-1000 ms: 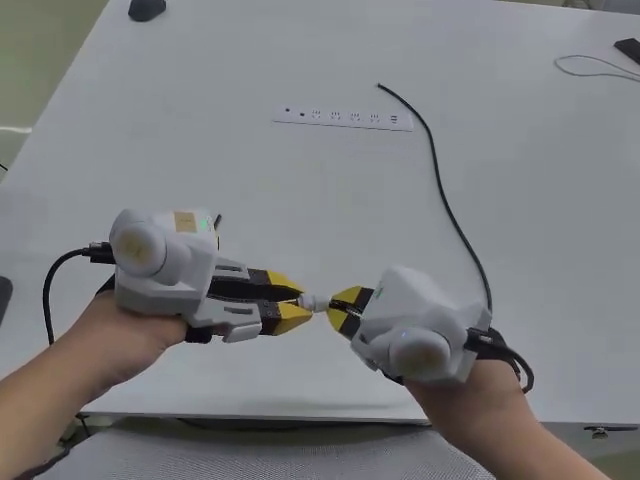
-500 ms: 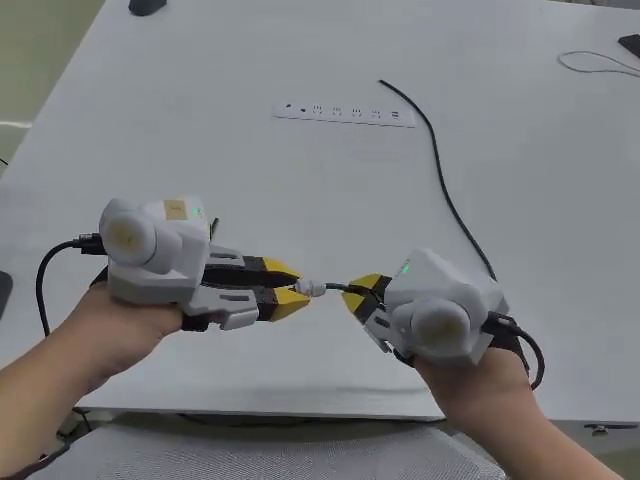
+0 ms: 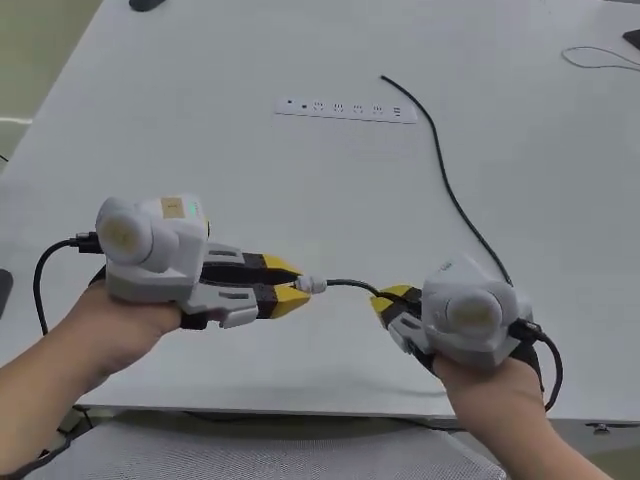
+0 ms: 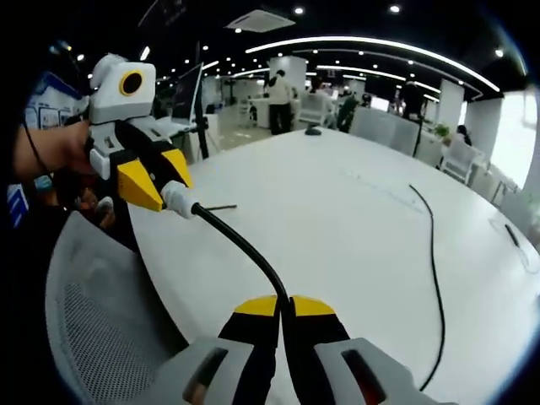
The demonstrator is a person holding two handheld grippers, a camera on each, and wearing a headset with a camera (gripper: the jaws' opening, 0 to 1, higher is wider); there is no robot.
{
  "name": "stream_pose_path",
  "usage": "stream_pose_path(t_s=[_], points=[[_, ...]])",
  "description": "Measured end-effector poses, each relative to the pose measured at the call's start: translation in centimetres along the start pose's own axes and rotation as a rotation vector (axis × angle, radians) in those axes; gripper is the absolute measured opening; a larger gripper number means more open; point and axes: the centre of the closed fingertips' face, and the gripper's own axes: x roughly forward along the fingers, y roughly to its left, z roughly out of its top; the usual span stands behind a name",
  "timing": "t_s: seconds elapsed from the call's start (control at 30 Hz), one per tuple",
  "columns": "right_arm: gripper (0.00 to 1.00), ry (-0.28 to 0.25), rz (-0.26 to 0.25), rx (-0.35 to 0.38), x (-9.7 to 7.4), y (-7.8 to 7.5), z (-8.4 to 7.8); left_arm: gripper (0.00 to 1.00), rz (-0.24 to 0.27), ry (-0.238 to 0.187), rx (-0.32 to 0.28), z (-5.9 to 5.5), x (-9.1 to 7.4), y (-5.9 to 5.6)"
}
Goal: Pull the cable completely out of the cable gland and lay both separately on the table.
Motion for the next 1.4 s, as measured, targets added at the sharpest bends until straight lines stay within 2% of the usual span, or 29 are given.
stream_pose_path(t_s=[0.23,0.33,0.43,0.83,1.0,1.17,1.3,1.4], points=[[0.0,0.02,-0.007,0.049,0.4,-0.9,-1.6,0.15,-0.007,-0.004,-0.001,-0.1,0.3,-0.2],[0.0,0.023,0.006,0.113,0.5,-0.9,-1.9,0.15,-0.008,-0.004,-0.001,-0.1,0.4,-0.3],[0.0,0.027,0.0,0.069,0.5,-0.7,-1.8,0.15,-0.002,-0.004,-0.004,-0.1,0.5,-0.2],[0.0,0.031,0.013,0.051,0.2,-0.4,-1.9,0.15,0.007,-0.001,-0.005,-0.2,0.3,0.0],[0.0,0.014,0.018,0.04,-0.3,0.0,-1.4,0.15,0.012,-0.004,-0.009,-0.2,0.0,0.2],[0.01,-0.001,0.039,0.064,-1.0,0.3,-0.7,0.15,0.012,-0.011,-0.015,-0.1,-0.3,0.2],[0.02,0.022,0.056,0.044,-1.6,0.5,-0.6,0.15,0.009,-0.01,-0.017,-0.1,-0.3,0.2],[0.07,0.022,0.086,0.062,-2.0,0.8,-0.1,0.15,0.005,-0.002,-0.012,-0.2,-0.2,0.2]])
